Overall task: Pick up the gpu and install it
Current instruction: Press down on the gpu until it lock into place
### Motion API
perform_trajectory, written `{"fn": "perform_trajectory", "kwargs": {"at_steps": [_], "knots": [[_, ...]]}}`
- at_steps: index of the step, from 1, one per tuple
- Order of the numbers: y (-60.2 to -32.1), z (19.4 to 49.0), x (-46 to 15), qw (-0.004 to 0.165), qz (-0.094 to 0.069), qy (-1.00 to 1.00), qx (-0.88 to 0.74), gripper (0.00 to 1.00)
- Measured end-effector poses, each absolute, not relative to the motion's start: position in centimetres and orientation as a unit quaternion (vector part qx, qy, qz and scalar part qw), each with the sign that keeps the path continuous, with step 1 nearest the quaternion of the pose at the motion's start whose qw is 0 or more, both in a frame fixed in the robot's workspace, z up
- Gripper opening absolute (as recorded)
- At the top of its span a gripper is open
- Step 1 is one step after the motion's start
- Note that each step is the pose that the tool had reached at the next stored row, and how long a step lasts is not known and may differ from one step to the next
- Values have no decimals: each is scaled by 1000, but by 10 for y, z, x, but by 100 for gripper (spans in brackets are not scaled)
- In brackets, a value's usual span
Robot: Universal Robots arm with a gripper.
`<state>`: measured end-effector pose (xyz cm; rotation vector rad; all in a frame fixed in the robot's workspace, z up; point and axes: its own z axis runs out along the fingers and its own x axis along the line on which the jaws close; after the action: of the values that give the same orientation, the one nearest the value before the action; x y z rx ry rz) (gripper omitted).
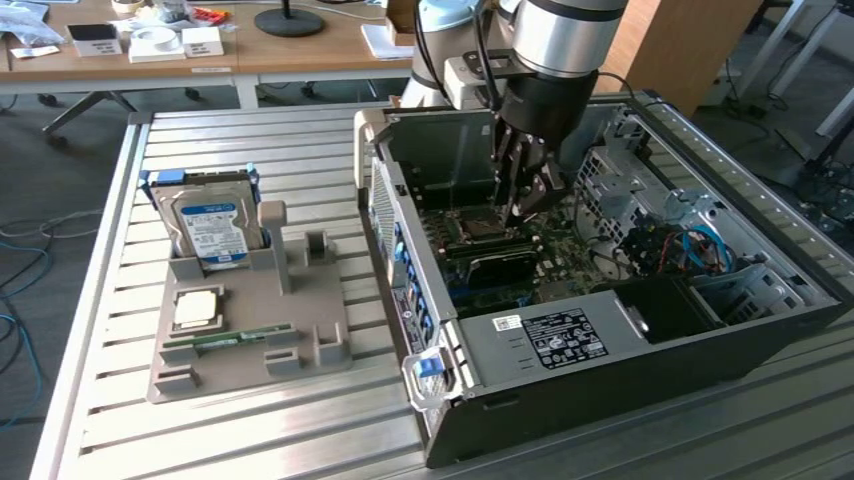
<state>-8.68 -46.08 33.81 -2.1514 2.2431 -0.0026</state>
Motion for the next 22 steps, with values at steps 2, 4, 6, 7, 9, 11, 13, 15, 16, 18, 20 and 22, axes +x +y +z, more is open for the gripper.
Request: {"fn": "perform_trajectory", "kwargs": {"at_steps": [2, 4, 6, 7, 9, 11, 13, 15, 16, 18, 20, 22], "knots": [[-461, 338, -87, 17, -1, 722, -692, 38], [-461, 338, -87, 17, -1, 722, -692, 32], [-461, 338, -87, 17, -1, 722, -692, 26], [-461, 338, -87, 17, -1, 722, -692, 20], [-461, 338, -87, 17, -1, 722, -692, 15], [-461, 338, -87, 17, -1, 722, -692, 11], [-461, 338, -87, 17, -1, 722, -692, 11], [-461, 338, -87, 17, -1, 722, -692, 11], [-461, 338, -87, 17, -1, 722, -692, 11], [-461, 338, -87, 17, -1, 722, -692, 11], [-461, 338, -87, 17, -1, 722, -692, 11], [-461, 338, -87, 17, -1, 722, -692, 11]]}}
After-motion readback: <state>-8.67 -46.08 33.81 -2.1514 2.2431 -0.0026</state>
